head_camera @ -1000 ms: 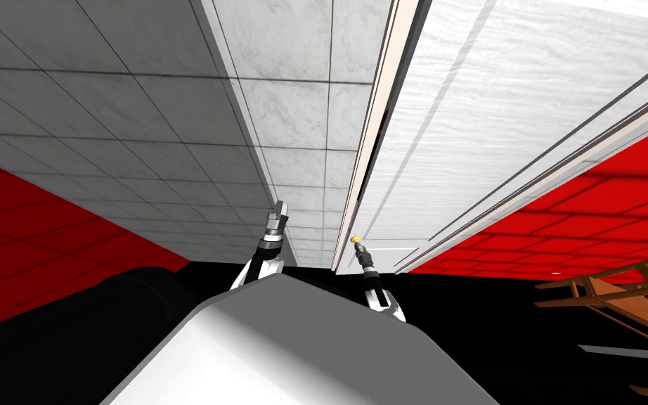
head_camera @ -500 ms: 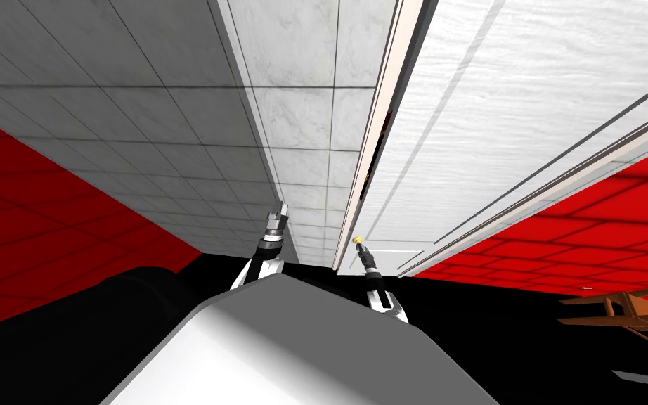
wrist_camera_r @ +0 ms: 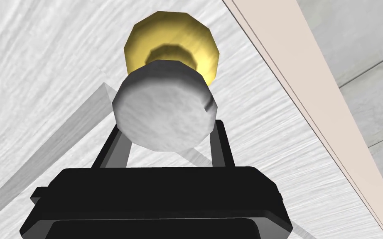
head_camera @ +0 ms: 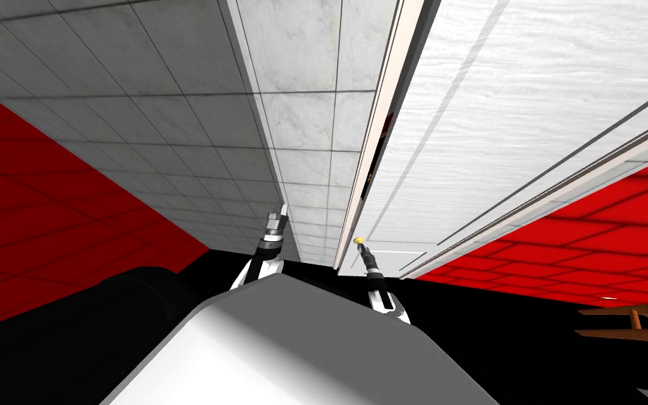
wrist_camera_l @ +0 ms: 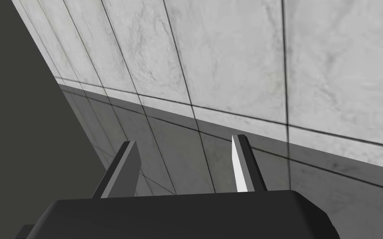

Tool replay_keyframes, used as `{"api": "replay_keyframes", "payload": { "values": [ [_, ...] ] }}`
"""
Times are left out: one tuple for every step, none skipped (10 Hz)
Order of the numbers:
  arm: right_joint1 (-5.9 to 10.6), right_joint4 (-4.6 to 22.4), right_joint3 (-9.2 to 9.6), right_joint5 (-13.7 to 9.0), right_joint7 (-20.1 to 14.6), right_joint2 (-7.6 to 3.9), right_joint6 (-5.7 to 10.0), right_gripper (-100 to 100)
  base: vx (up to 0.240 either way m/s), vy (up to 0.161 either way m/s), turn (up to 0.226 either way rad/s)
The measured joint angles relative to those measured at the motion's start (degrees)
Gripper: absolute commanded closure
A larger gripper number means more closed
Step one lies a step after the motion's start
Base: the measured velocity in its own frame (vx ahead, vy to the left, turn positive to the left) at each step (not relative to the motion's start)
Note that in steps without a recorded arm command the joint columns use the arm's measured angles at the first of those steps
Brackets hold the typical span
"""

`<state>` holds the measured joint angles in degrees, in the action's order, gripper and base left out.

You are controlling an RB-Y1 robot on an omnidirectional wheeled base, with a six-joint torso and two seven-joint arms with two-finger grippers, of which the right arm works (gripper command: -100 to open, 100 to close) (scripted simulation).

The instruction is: Pull the door open

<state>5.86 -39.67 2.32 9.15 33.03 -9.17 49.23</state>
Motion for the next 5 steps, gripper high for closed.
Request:
{"api": "replay_keyframes", "payload": {
  "values": [
    [-0.67, -0.97, 0.11, -0.61, -1.32, -0.09, -0.31, 100, -0.03, -0.013, 0.044],
    [0.24, 0.72, 0.03, -1.07, -2.28, -0.24, 0.46, 100, -0.042, -0.009, 0.1],
    [0.14, 0.89, 0.04, -1.77, -3.66, -0.58, 0.82, 100, -0.026, -0.004, 0.052],
    [0.37, 1.14, 0.0, -2.17, -4.58, -0.6, 0.72, 100, -0.034, -0.005, 0.105],
    [-0.41, -0.26, 0.16, -2.83, -6.01, -0.9, -0.01, 100, -0.034, -0.016, 0.042]
  ]
}}
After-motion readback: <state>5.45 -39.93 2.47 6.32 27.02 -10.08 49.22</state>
